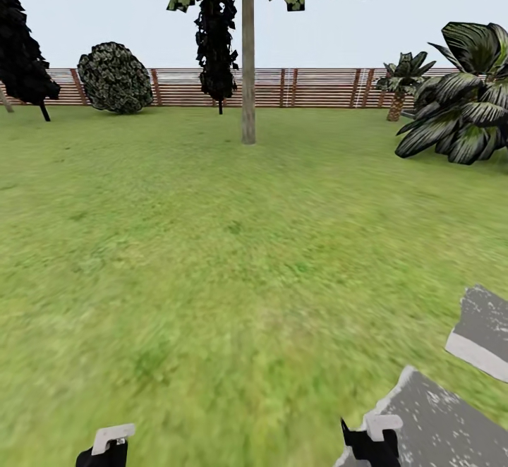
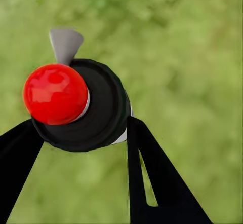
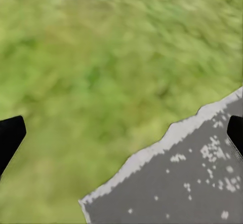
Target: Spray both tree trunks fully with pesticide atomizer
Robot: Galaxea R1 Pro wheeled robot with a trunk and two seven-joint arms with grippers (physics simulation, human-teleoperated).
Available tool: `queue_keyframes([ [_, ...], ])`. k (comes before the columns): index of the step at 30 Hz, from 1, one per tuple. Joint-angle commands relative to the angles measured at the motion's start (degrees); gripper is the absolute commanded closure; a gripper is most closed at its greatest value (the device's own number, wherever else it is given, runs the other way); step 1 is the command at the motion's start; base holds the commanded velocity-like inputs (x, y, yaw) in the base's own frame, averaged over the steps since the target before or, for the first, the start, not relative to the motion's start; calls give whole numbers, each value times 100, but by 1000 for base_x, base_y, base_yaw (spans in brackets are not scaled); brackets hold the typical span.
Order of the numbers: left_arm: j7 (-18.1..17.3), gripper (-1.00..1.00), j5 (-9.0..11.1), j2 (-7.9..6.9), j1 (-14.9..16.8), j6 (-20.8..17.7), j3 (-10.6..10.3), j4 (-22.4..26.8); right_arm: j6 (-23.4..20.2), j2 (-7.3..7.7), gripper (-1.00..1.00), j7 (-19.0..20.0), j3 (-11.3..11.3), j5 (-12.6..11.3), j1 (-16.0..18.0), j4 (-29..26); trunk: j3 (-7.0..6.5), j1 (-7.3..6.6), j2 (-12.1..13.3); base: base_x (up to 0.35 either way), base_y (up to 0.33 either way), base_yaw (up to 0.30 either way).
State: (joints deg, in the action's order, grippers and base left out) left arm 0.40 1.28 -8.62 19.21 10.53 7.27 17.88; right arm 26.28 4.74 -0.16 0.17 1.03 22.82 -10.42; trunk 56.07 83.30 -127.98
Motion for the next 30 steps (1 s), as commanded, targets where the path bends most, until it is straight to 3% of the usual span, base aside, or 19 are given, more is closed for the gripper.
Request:
queue_keyframes([
  [1,4,100,13,0,3,19,-2,-4,17,1,-100,-2,0,11,3,5,5,2,-2,339,0,0],
  [30,4,100,13,5,3,19,-5,-13,17,1,-100,-2,5,11,3,5,5,2,-2,339,0,0],
])
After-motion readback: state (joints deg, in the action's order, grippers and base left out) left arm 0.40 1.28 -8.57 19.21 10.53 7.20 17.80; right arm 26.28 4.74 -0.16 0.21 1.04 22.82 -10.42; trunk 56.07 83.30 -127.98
